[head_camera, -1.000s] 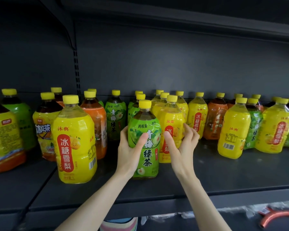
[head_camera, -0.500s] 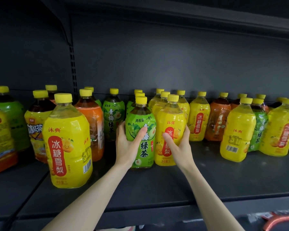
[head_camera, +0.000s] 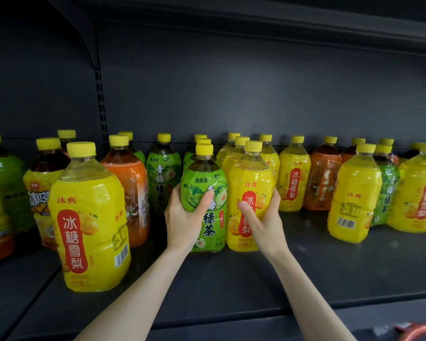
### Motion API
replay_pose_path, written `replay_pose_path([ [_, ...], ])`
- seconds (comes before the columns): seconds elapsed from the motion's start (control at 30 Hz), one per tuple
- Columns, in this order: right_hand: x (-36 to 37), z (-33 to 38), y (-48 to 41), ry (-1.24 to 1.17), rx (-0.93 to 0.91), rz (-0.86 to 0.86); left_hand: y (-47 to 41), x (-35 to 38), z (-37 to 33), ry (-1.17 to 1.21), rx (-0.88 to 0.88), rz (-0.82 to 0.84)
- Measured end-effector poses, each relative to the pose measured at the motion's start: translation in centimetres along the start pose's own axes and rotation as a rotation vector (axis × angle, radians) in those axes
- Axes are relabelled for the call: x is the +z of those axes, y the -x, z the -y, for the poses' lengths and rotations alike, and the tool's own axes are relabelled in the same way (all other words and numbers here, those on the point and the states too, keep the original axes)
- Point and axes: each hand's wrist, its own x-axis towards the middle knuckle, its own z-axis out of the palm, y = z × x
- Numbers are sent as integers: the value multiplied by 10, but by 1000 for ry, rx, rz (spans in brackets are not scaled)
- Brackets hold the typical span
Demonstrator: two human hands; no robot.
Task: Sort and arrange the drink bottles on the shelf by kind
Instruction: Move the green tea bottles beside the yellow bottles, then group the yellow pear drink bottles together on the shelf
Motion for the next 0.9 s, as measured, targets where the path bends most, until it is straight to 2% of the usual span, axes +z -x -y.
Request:
replay_pose_path([
  [0.2, -2, 4, 4, 32, 33, 26, 4, -5, -4, -74, -38, 41],
  [0.37, -11, 23, 11, 204, 122, 45, 17, -18, -21, -194, -62, 91],
  [0.53, -26, 41, 26, 545, 108, 30, 49, -31, -35, -534, 137, 80],
  [0.7, -63, 66, 40, 666, -48, -32, 75, -26, -63, -553, 378, 83],
  [0.9, -155, 92, 49, 647, -194, -94, 99, 33, -127, -564, 495, 167],
])
